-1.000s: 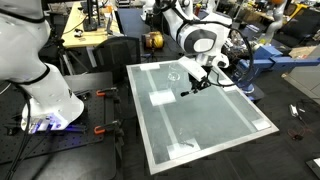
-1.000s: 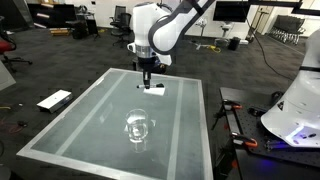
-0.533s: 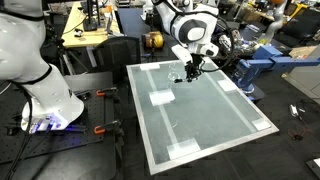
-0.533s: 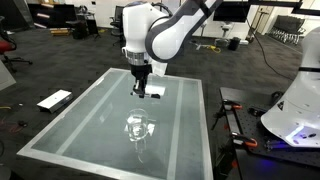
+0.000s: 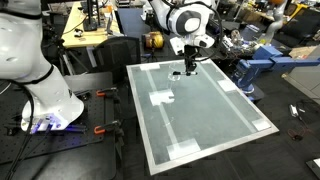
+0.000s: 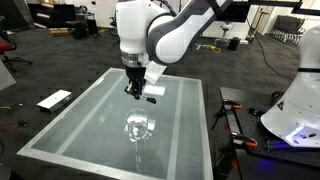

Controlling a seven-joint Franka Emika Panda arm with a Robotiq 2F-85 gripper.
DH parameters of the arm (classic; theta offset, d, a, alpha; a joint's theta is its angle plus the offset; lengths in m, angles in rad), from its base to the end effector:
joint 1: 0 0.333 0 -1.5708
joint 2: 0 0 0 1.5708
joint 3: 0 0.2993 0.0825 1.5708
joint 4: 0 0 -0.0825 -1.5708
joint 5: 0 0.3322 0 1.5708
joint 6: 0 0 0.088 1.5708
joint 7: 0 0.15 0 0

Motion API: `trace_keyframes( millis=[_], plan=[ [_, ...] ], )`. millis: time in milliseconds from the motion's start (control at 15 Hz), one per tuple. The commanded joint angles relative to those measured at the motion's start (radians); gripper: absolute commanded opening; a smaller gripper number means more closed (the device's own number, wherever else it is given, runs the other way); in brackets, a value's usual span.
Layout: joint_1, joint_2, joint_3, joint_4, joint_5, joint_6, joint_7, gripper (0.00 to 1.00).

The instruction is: Put the marker in the cup

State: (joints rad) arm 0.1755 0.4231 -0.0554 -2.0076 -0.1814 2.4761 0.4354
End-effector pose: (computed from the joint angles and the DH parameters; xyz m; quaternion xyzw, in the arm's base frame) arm 0.5688 0.0648 0.2290 0.9938 -0.0844 0.0403 0.0601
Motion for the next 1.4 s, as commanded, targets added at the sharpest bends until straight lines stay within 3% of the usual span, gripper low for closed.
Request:
trace_keyframes(
  millis=[0, 267, 600, 667, 733, 1067, 1133, 1333],
  plan=[
    [0.045, -0.072, -0.037, -0.045, -0.047, -0.024, 0.102, 0.05],
    [0.021, -0.147, -0.013, -0.089, -0.048, -0.055, 0.038, 0.05],
    [-0.041, -0.234, 0.032, -0.138, 0.024, -0.130, -0.169, 0.05],
    [-0.023, -0.169, 0.019, -0.092, -0.012, -0.088, -0.088, 0.05],
    [-0.029, -0.180, 0.022, -0.097, -0.008, -0.094, -0.100, 0.19],
    [-0.027, -0.168, 0.024, -0.096, -0.009, -0.092, -0.097, 0.19],
    [-0.027, -0.168, 0.025, -0.096, -0.009, -0.092, -0.097, 0.05],
    [-0.061, -0.180, 0.041, -0.128, 0.034, 0.013, -0.206, 0.05]
  ],
)
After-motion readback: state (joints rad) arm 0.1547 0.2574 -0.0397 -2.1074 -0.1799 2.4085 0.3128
